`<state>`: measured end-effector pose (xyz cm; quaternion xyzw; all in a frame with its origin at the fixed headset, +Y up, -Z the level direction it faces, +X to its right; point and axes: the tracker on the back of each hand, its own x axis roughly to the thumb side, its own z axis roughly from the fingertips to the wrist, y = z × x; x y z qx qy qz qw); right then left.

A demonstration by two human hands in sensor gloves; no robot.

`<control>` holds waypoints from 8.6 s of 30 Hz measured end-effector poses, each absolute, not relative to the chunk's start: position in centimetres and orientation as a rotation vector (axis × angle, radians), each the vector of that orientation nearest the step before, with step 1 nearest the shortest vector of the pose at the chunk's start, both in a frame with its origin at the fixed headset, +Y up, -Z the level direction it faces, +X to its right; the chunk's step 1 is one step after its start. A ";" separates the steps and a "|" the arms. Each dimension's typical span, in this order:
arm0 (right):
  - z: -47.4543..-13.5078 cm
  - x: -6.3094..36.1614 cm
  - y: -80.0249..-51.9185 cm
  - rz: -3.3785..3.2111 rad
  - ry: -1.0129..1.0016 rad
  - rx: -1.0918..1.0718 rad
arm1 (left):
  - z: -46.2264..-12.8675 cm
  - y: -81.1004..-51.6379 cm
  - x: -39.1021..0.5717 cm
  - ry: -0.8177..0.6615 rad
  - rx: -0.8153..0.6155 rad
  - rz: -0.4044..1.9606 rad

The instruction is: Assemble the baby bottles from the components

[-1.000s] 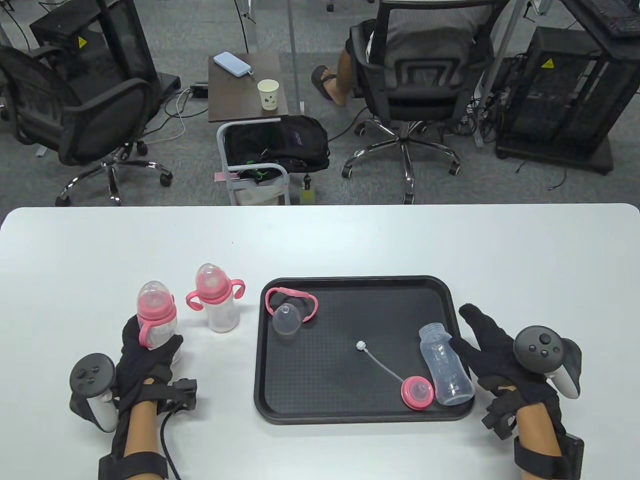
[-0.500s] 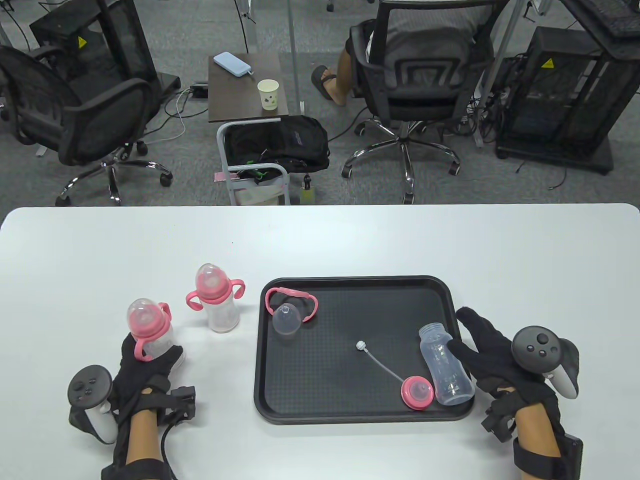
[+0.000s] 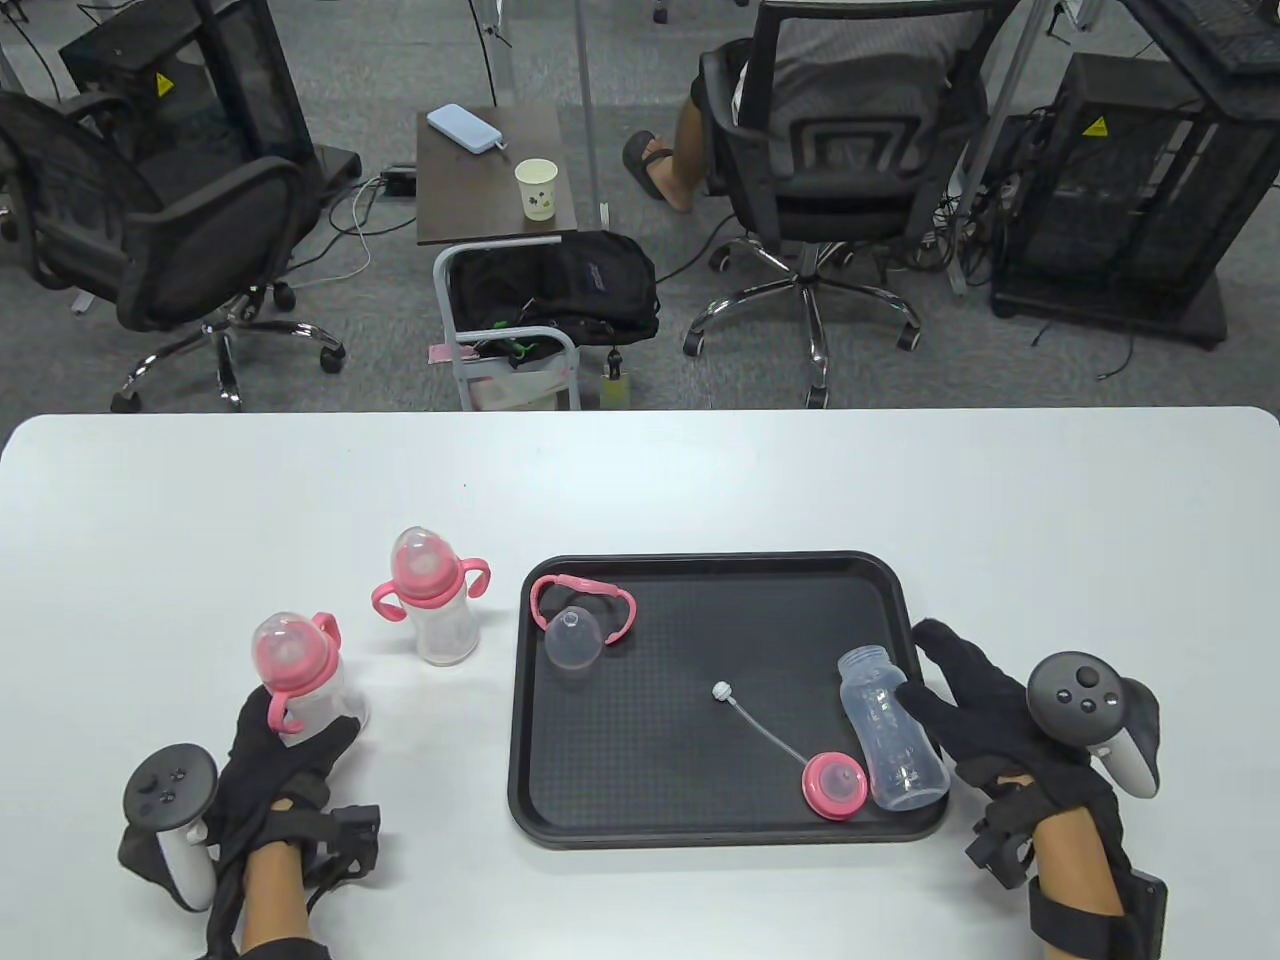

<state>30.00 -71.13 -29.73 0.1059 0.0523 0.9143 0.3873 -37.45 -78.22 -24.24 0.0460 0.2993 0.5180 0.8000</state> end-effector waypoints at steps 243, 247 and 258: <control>-27.9 25.9 -70.8 2.375 -0.004 0.567 | -29.4 -64.3 -4.7 -0.495 0.314 0.731; -27.9 25.7 -71.0 2.375 0.005 0.569 | -28.9 -64.3 -3.7 -0.526 0.320 0.681; -27.8 25.5 -70.9 2.340 -0.020 0.564 | -26.5 -63.2 -1.4 -0.557 0.444 0.527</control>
